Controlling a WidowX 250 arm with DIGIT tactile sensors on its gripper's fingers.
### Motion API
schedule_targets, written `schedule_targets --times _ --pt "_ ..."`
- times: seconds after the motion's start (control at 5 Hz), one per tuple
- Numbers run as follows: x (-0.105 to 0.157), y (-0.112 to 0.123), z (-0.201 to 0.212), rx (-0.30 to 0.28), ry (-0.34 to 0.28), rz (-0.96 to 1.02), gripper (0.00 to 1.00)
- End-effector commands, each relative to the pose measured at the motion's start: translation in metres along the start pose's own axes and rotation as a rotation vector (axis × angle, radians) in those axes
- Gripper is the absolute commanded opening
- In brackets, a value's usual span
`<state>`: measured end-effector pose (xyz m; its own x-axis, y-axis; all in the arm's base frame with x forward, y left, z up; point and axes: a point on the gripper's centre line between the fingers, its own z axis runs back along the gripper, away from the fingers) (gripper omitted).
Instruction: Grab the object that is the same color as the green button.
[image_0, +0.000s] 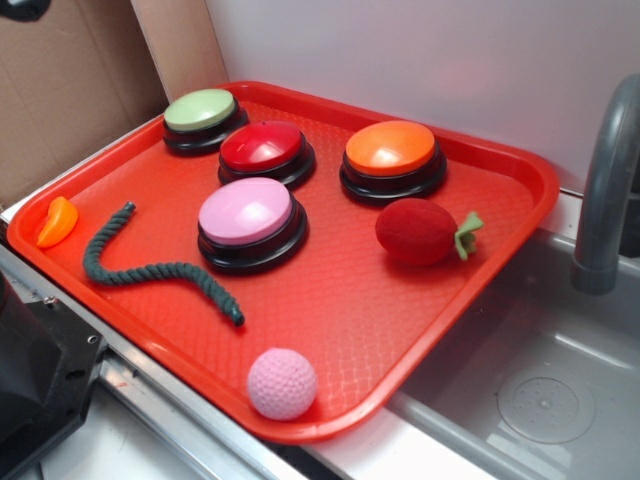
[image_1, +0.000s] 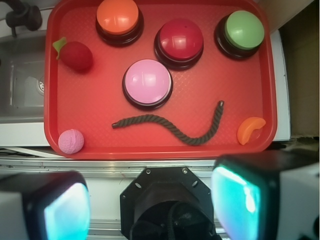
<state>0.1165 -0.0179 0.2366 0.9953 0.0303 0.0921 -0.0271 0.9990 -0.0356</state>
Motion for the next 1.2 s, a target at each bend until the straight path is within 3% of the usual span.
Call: schedule_targets --times 0.0,0.2,0.4,0.6,1.0 --pt "0.000 0.000 0.000 0.000 0.000 0.000 1.00" --pt "0.001 0.018 -0.007 -0.067 -0.051 0.134 1.00" --pt "-0.001 0.039 -0.020 -0.079 -0.102 0.287 1.00" --pt "-0.001 0.058 -0.038 -0.090 -0.112 0.426 1.00" --pt "-0.003 0.092 -0.081 0.001 -0.194 0.797 1.00"
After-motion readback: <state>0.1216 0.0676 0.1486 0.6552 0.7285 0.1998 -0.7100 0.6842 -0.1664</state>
